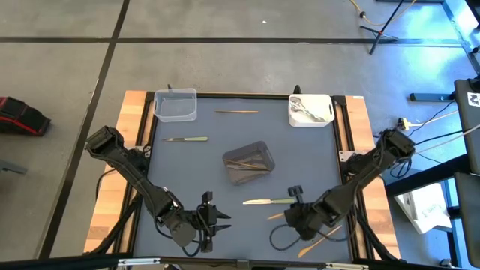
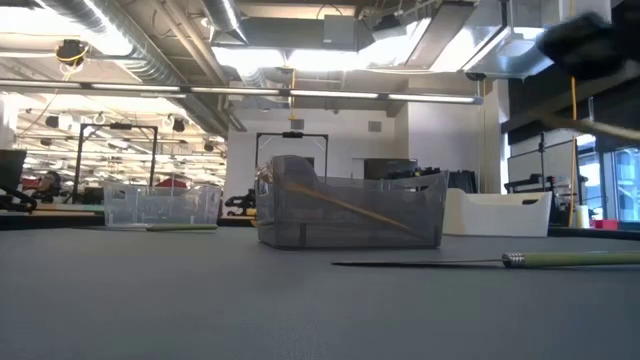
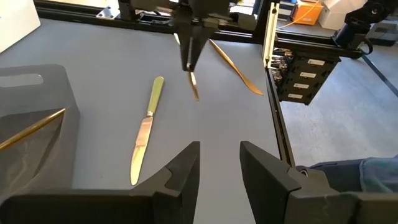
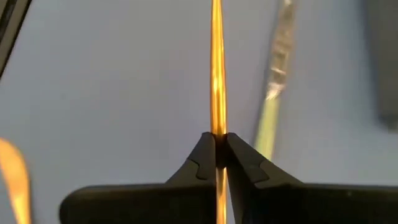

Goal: Sort silverware by color (type)
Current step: Put the gold table knife into the black bin

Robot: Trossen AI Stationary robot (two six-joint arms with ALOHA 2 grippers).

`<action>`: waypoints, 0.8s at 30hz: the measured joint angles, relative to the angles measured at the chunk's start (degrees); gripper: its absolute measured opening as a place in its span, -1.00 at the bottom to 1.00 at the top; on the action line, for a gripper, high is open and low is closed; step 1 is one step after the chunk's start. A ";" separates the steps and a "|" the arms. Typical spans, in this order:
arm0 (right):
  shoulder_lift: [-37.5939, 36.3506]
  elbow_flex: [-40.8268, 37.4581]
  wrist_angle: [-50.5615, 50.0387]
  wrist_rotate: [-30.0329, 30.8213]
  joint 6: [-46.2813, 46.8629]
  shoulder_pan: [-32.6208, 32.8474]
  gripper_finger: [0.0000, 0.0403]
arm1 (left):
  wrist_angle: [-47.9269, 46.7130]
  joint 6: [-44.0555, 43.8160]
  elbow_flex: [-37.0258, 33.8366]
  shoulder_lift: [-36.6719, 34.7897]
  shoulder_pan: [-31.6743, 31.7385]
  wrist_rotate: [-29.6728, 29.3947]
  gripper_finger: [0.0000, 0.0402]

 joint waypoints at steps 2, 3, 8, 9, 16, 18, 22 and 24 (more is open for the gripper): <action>-0.80 0.91 1.14 0.70 -2.36 -1.87 -0.98 | 0.00 0.02 0.00 0.00 0.00 0.00 -0.46; -1.30 1.41 1.56 0.74 -3.57 -2.75 -0.98 | 0.00 0.02 0.00 0.00 0.00 0.00 -0.46; -3.74 3.75 2.54 4.23 -9.76 -6.85 -0.98 | 0.00 0.02 0.00 0.00 0.01 0.00 -0.46; -4.10 4.18 2.58 5.56 -11.00 -7.69 -0.98 | 0.01 0.02 0.00 0.00 0.00 0.00 -0.46; -4.93 4.97 12.25 6.51 -23.57 -16.19 -0.98 | 0.00 0.02 -0.01 0.00 0.00 0.00 -0.46; -4.93 4.39 17.45 3.76 -27.63 -18.99 -0.97 | 0.00 0.02 -0.02 0.00 0.00 -0.01 -0.46; -4.93 2.07 28.76 -0.25 -35.65 -23.82 -0.97 | 0.00 0.00 -0.02 0.00 0.00 -0.02 -0.46; -4.93 0.76 34.39 -1.69 -38.32 -26.10 -0.97 | 0.00 0.00 -0.02 0.00 0.00 -0.02 -0.46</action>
